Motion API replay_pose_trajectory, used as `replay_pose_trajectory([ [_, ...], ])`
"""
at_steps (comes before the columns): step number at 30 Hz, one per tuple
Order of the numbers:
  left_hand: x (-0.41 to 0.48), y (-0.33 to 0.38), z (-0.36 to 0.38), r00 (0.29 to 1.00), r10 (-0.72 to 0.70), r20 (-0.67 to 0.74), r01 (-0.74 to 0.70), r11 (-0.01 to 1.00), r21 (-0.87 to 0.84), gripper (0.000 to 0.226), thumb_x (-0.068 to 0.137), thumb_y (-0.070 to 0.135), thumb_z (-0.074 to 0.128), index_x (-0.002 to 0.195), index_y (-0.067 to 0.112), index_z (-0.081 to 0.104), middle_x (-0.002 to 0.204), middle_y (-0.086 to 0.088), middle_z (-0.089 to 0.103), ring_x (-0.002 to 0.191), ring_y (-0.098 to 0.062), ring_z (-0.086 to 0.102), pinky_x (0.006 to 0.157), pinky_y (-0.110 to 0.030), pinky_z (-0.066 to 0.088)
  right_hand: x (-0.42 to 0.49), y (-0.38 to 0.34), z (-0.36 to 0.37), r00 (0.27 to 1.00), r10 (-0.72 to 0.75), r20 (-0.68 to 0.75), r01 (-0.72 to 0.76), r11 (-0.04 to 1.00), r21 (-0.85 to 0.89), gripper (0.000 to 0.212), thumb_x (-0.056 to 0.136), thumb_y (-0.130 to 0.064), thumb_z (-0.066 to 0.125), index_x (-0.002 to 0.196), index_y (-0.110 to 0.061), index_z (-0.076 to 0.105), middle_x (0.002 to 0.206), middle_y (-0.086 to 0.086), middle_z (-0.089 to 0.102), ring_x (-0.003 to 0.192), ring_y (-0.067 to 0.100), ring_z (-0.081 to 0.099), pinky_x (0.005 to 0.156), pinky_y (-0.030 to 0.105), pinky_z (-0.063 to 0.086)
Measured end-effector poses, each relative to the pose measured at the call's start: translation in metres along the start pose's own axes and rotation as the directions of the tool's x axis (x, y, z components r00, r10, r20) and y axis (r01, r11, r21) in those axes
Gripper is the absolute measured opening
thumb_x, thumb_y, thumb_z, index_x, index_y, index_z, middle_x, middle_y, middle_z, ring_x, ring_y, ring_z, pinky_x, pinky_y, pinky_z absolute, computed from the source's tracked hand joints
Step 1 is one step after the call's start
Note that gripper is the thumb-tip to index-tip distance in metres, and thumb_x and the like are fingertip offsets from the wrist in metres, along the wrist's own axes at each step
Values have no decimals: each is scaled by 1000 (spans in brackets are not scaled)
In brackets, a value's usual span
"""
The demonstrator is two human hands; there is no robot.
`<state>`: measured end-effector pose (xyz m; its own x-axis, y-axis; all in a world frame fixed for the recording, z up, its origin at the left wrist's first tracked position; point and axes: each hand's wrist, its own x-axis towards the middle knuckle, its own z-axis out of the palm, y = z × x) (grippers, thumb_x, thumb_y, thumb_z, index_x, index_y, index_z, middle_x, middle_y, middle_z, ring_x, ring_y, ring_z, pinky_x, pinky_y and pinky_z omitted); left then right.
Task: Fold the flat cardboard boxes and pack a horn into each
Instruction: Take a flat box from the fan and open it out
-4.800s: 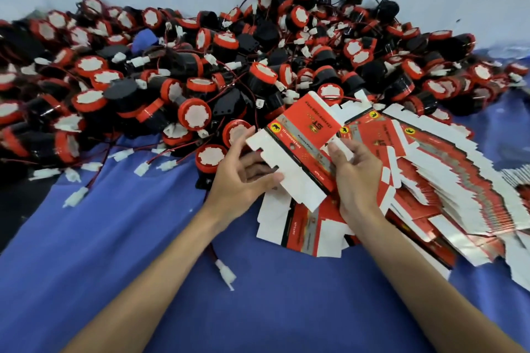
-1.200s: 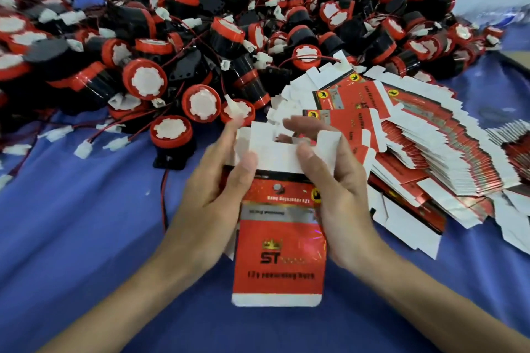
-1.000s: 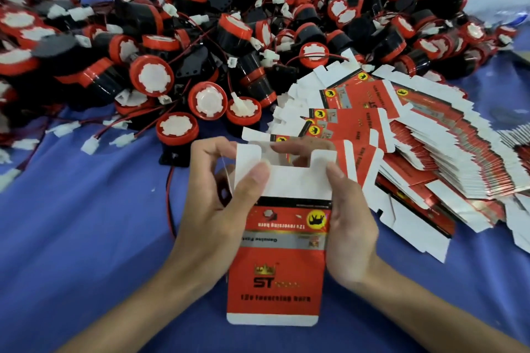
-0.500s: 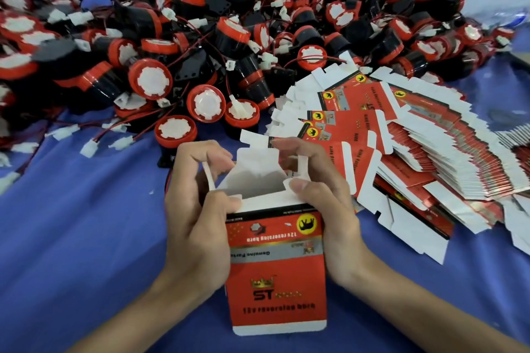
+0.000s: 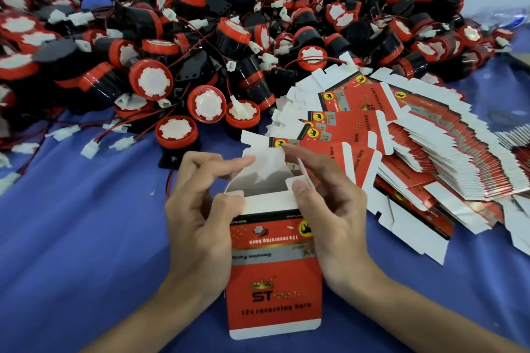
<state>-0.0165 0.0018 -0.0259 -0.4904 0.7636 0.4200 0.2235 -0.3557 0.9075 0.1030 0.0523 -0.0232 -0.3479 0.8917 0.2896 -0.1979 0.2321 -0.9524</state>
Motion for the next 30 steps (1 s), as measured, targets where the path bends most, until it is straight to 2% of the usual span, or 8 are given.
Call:
replay_pose_trajectory([
  [4, -1, 0, 0, 999, 27, 17, -27, 999, -27, 30, 72, 22, 47, 90, 21, 71, 101, -2, 51, 88, 2, 56, 58, -6, 44, 0, 3, 0, 998, -34, -51, 31, 997, -66, 30, 83, -11, 54, 104, -25, 69, 111, -4, 65, 110, 16, 61, 92, 28, 48],
  [8, -1, 1, -1, 998, 62, 31, -62, 998, -19, 28, 74, 18, 46, 95, 16, 65, 107, -7, 55, 93, -1, 59, 62, -6, 46, -2, 3, 1, 995, -72, -66, 67, 996, -66, 29, 79, -17, 58, 102, -32, 66, 109, -1, 63, 104, 16, 62, 85, 27, 50],
  [11, -1, 2, -1, 995, 83, 49, -83, 996, -20, 27, 75, 14, 45, 97, 14, 63, 109, -5, 58, 90, 3, 62, 61, -5, 47, -1, 4, 0, 998, -19, -53, 20, 999, 36, 34, 76, -7, 55, 105, -25, 59, 102, -6, 66, 96, 12, 63, 77, 24, 51],
  [16, 1, 0, -2, 996, 28, 88, -20, 996, -93, 30, 73, 18, 46, 93, 15, 68, 105, 9, 68, 95, -4, 65, 63, -11, 50, -2, 5, -1, 998, -47, -40, 47, 999, -8, 31, 76, -3, 52, 101, -19, 60, 114, 3, 59, 106, 12, 59, 86, 22, 47],
  [20, 3, -4, -4, 987, -23, 158, 41, 993, -112, 39, 72, 23, 47, 102, 14, 70, 120, 4, 67, 117, -18, 59, 85, -28, 52, -4, 6, 0, 995, -71, -69, 69, 997, -23, 26, 73, -23, 56, 97, -31, 62, 113, 12, 56, 102, 22, 60, 83, 34, 51],
  [23, 3, -4, -4, 973, -68, 221, 103, 983, -152, 47, 73, 26, 46, 115, 16, 66, 132, 9, 60, 129, -16, 51, 97, -33, 49, -4, 5, 0, 997, -64, -49, 63, 998, -14, 31, 74, -26, 55, 104, -25, 60, 110, 5, 62, 103, 21, 62, 83, 35, 51],
  [26, 4, -3, -3, 967, -51, 249, 92, 983, -156, 42, 75, 24, 45, 105, 17, 73, 129, 11, 62, 124, -11, 54, 90, -20, 49, -2, 5, -2, 998, -49, -29, 48, 999, -18, 25, 76, -22, 56, 101, -20, 62, 98, -3, 68, 91, 15, 65, 75, 27, 52],
  [30, 2, -4, -3, 985, -53, 164, 68, 994, -87, 35, 73, 27, 45, 82, 16, 78, 113, 6, 71, 105, -17, 67, 74, -27, 56, 2, 6, -4, 1000, 12, 0, -12, 1000, -17, 12, 81, -24, 59, 87, -21, 70, 85, 9, 68, 76, 23, 63, 61, 28, 50],
])
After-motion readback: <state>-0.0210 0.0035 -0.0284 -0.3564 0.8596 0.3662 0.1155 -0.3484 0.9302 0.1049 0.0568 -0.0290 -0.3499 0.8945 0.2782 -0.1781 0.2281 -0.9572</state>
